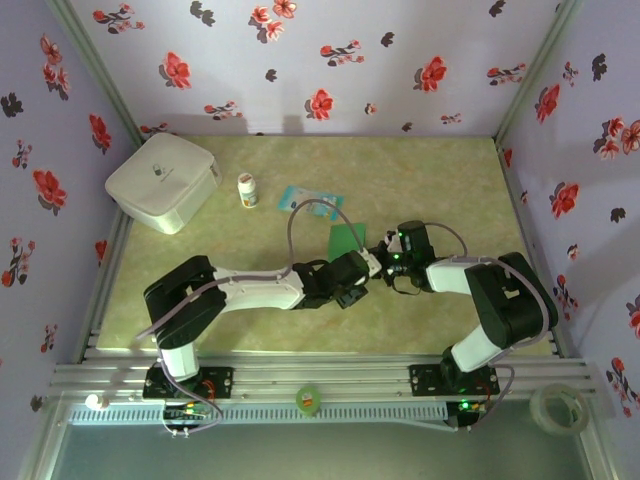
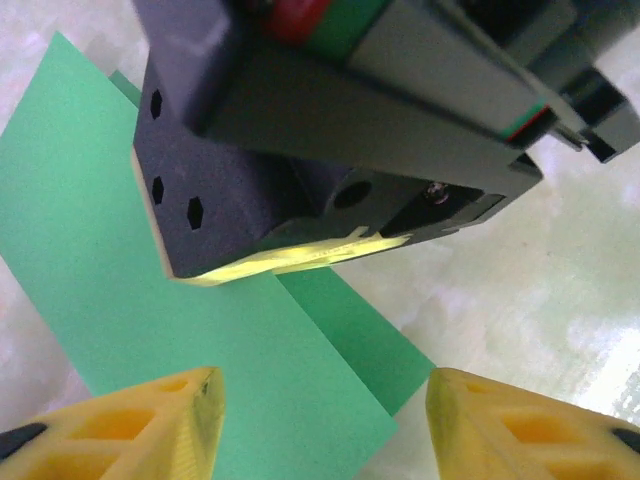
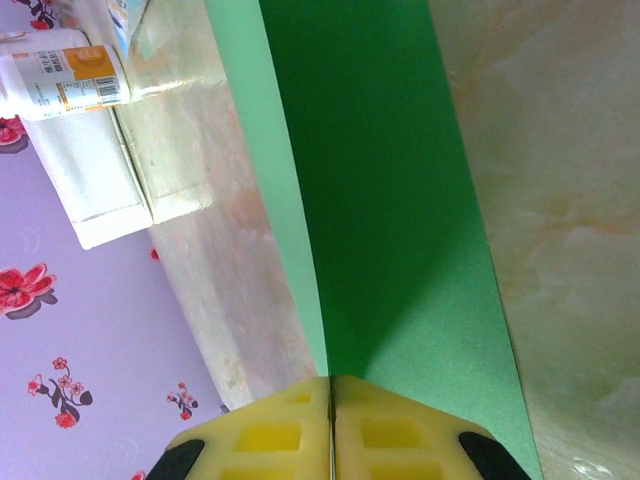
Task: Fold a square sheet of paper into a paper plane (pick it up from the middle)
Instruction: Fold the triangle a second time at the center of the table.
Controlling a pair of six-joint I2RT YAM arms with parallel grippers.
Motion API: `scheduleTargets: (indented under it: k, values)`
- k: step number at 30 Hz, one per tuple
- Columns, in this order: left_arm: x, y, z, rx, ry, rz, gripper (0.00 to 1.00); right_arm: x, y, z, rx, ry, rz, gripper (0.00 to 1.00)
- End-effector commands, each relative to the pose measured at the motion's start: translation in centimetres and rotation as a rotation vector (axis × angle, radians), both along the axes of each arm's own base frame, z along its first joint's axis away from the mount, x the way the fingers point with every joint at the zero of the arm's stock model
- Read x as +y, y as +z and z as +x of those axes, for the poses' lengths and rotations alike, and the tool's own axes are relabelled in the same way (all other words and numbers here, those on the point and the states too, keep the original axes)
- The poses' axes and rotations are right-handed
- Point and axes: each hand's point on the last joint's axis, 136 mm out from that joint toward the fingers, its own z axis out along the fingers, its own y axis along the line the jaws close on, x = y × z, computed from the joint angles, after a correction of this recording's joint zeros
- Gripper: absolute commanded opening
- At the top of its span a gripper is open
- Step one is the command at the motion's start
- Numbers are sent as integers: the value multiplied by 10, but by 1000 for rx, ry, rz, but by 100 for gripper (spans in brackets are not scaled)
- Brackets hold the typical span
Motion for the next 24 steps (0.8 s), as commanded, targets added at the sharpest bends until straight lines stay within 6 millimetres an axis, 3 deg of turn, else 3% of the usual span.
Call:
scheduleTargets:
  k: [1,13,19,24]
  values:
    - [-8,7,6,-43,6,-10,49,-1,1,4,-2,-9,10,9]
    - [-5,6,5,-56,-7,2,10,-4,1,4,-4,-15,1,15]
    - [-7,12,4,-22,13,-43,3,-18,-1,3,-10,-32,-72,26]
    - [-9,16,-3,124,11,-144,0,-48,1,-2,-25,-57,-214,39]
